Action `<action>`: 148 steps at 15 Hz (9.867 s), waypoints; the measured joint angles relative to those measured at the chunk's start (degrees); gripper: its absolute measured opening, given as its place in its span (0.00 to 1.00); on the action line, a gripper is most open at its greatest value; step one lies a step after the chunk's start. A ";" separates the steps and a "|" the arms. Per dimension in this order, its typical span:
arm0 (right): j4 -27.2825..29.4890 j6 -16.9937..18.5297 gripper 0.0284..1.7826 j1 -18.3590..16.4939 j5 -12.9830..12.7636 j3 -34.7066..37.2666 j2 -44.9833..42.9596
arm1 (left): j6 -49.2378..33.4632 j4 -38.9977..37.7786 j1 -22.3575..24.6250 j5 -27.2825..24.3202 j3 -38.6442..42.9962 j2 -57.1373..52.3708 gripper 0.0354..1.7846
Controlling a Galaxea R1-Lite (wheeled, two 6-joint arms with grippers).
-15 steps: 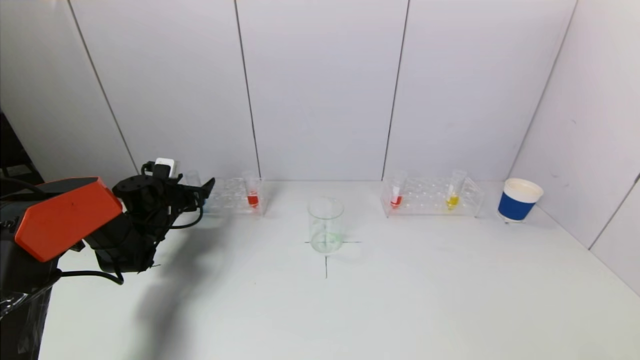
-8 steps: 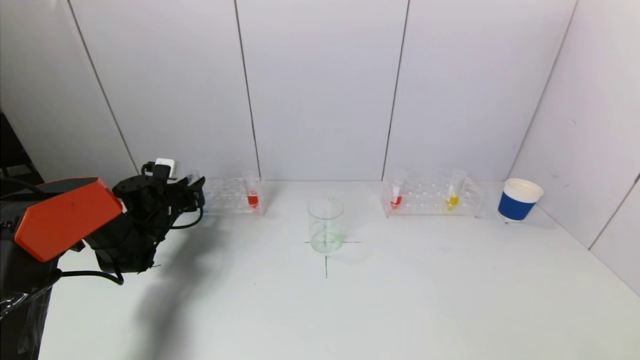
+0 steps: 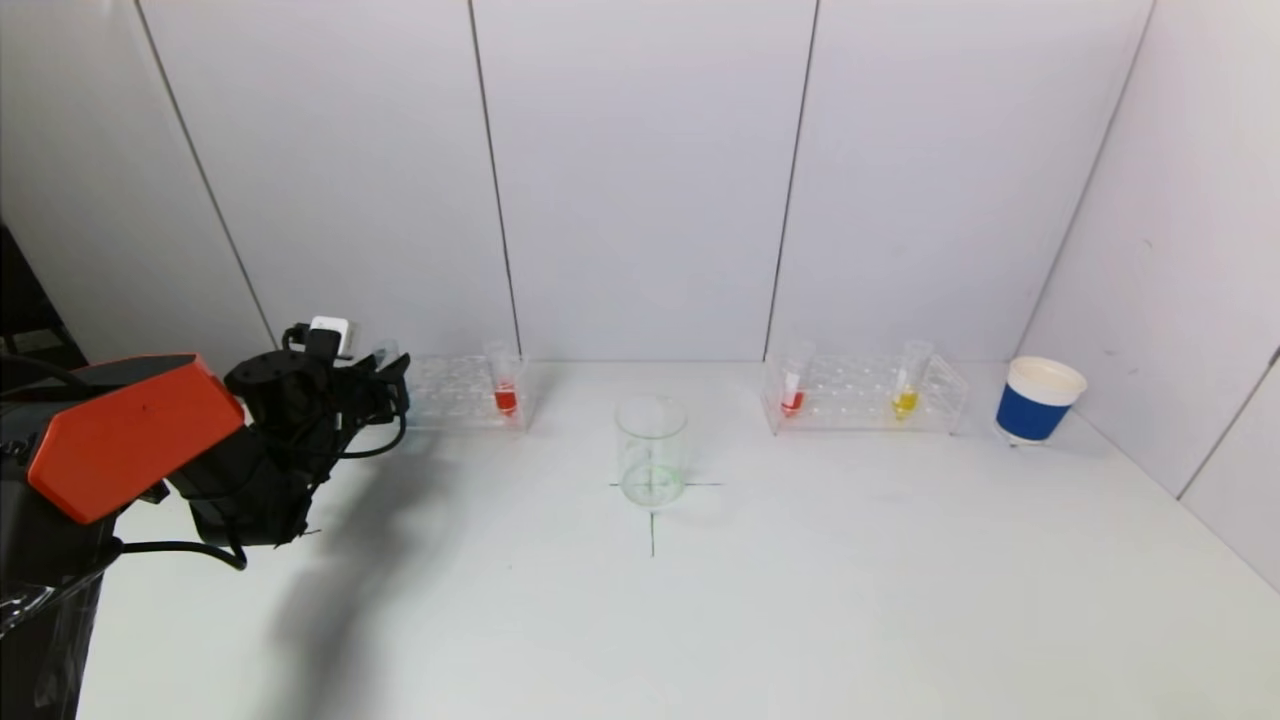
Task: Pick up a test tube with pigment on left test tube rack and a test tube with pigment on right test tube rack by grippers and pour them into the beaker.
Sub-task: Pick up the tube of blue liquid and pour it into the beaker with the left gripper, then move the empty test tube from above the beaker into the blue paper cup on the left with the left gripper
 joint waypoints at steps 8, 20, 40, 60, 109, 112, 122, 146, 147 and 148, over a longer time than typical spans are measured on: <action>0.00 0.01 0.99 0.00 0.02 0.00 0.00 | 0.00 1.94 0.07 0.00 0.02 -3.52 0.24; 0.02 0.00 0.99 0.00 0.00 0.00 0.00 | 0.22 24.54 -3.30 -0.16 -13.03 -17.46 0.24; 0.00 0.00 0.99 0.00 0.02 0.00 0.00 | 28.54 45.93 -21.85 -27.45 -29.66 -15.19 0.24; 0.00 0.00 0.99 0.00 0.00 0.00 0.00 | 68.28 40.61 -25.67 -41.97 -19.71 -11.14 0.24; 0.02 0.00 0.99 0.01 0.00 0.00 0.00 | 107.25 40.89 -23.36 -41.86 -27.26 -4.63 0.24; 0.00 0.00 0.99 0.00 0.00 0.00 0.00 | 107.17 40.89 -23.36 -41.67 -27.17 -4.72 0.24; -0.02 0.00 0.99 0.00 0.00 0.00 0.00 | 83.25 35.26 -23.50 -31.04 -28.25 -7.12 0.24; 0.00 0.00 0.99 0.00 0.00 0.00 0.00 | 7.14 73.94 -17.03 20.58 -37.21 -29.72 0.24; 0.00 -0.02 0.99 0.01 0.02 0.00 0.00 | 5.38 75.62 -15.35 20.53 -36.80 -30.95 0.24; 0.00 0.00 0.99 0.00 0.00 0.00 0.00 | 4.28 76.33 -13.74 20.36 -36.38 -31.91 0.24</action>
